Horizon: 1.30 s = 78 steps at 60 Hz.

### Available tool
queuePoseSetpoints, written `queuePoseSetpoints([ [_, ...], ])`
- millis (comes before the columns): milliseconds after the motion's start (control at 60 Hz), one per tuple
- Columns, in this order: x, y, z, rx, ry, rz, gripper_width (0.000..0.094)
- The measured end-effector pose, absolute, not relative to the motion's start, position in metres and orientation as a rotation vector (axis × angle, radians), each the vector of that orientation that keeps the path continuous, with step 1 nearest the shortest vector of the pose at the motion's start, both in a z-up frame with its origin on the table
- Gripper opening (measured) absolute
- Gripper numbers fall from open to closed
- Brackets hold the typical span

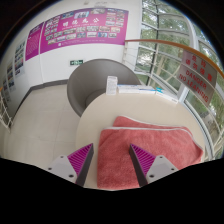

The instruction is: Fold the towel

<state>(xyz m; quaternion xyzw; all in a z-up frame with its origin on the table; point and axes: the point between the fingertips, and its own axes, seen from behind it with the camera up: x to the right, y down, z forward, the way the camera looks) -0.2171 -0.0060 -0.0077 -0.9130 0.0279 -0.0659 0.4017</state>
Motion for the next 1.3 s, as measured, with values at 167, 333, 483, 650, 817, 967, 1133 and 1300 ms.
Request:
queuePoseSetpoints([
  [167, -0.210, 0.000, -0.015, -2.312, 0.008, -0.191, 0.0218],
  [333, -0.206, -0.002, -0.011, -2.336, 0.000, -0.173, 0.0041],
  [483, -0.253, -0.007, 0.037, -2.299, 0.000, 0.062, 0.0040],
  [650, -0.270, -0.005, 0.140, -2.158, 0.062, 0.338, 0.0040],
  [817, -0.185, 0.006, 0.138, -2.166, 0.163, 0.265, 0.0047],
  [967, -0.099, -0.016, 0.062, -2.323, 0.211, 0.090, 0.0568],
  [1133, -0.049, -0.044, 0.058, -2.333, 0.172, -0.047, 0.0846],
  [1300, -0.056, -0.075, 0.103, -2.290, 0.069, -0.102, 0.0855],
])
